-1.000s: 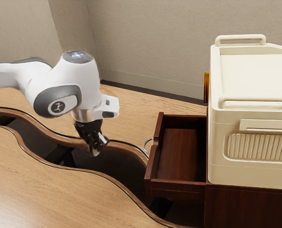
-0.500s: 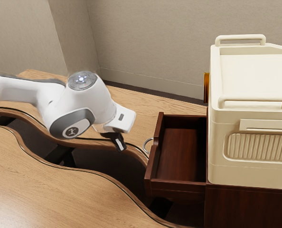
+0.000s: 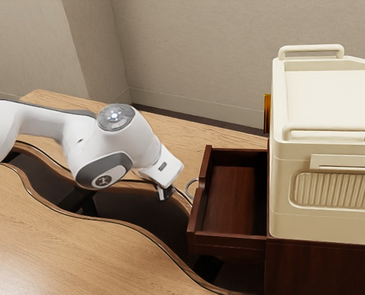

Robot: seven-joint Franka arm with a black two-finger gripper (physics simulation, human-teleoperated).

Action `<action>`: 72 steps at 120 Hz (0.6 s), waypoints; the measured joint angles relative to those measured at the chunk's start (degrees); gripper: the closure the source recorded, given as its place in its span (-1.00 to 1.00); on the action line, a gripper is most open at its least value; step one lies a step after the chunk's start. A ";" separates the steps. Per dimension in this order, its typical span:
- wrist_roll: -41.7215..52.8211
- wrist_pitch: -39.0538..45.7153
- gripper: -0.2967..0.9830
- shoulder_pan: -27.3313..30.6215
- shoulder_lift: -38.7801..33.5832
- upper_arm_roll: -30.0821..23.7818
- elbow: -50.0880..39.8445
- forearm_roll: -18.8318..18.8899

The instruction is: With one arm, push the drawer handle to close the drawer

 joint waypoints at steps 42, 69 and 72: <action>4.78 0.59 0.69 0.24 7.24 -2.35 7.41 -0.67; 6.72 0.57 0.69 -0.23 13.67 -4.35 14.42 -2.70; 6.90 0.56 0.69 -0.17 14.24 -4.64 15.08 -2.91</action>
